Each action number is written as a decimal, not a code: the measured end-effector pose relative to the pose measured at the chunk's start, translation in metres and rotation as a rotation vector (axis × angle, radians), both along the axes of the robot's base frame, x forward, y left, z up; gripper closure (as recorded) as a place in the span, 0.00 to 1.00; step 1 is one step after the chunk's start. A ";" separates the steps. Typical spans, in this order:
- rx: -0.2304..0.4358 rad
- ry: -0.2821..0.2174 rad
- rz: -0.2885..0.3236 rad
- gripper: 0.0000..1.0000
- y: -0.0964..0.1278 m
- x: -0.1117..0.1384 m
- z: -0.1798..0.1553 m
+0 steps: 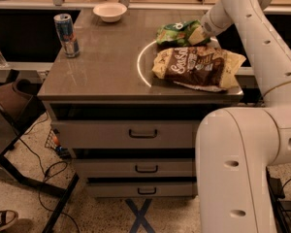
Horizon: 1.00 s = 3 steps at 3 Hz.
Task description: Move green rice chip bag near redbull can
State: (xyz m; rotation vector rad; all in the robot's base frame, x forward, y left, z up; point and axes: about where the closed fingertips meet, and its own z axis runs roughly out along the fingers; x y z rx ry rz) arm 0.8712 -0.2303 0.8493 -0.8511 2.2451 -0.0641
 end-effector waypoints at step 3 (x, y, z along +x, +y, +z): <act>-0.001 0.000 0.000 1.00 0.000 0.000 0.001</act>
Offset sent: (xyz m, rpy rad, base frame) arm 0.0065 0.0169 0.1269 -0.2402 -0.1397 0.0251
